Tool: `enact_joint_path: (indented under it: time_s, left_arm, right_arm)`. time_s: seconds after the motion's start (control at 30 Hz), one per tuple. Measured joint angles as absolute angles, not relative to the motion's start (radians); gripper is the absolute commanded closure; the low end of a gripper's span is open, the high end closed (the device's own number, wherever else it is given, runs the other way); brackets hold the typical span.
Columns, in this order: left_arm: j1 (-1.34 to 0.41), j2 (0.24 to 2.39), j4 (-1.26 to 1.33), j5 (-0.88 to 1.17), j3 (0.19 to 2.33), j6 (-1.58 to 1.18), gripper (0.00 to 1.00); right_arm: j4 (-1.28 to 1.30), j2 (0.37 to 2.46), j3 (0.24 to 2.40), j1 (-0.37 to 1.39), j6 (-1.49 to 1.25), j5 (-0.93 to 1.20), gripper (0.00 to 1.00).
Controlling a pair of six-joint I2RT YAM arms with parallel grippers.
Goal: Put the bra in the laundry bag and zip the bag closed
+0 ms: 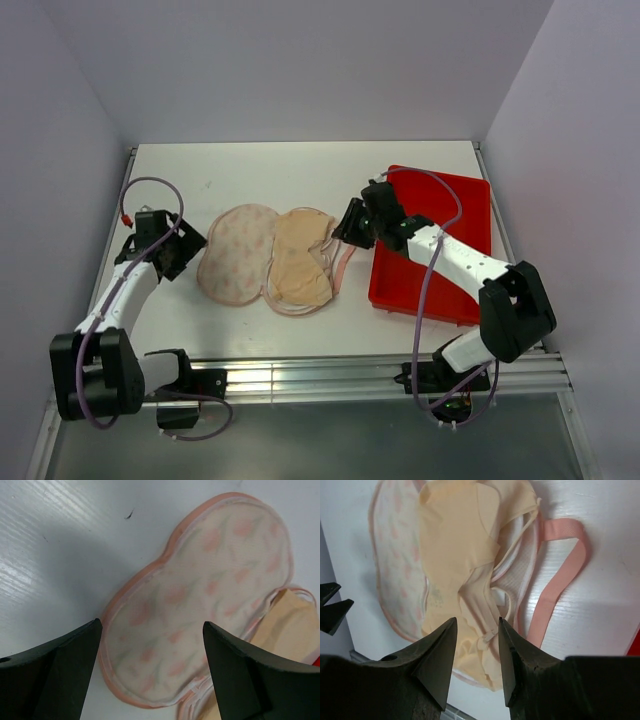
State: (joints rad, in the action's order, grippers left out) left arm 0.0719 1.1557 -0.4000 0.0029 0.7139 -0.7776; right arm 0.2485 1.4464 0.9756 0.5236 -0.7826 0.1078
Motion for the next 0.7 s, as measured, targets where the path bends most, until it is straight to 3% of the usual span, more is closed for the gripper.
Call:
enact_joint_path:
  time_s: [0.17,0.53,0.7]
  left_arm:
    - [0.081,1.271,-0.336,0.003,0.704,-0.788,0.21]
    - [0.082,1.457,-0.307,-0.059,0.828,-0.743,0.27]
    - [0.047,1.531,-0.308,-0.097,0.913,-0.667,0.34]
  right_arm:
    - [0.249,1.479,0.976,0.516,-0.783,0.106,0.56]
    - [0.232,1.522,0.974,0.513,-0.790,0.095,0.58]
    - [0.230,1.528,0.974,0.512,-0.794,0.095,0.58]
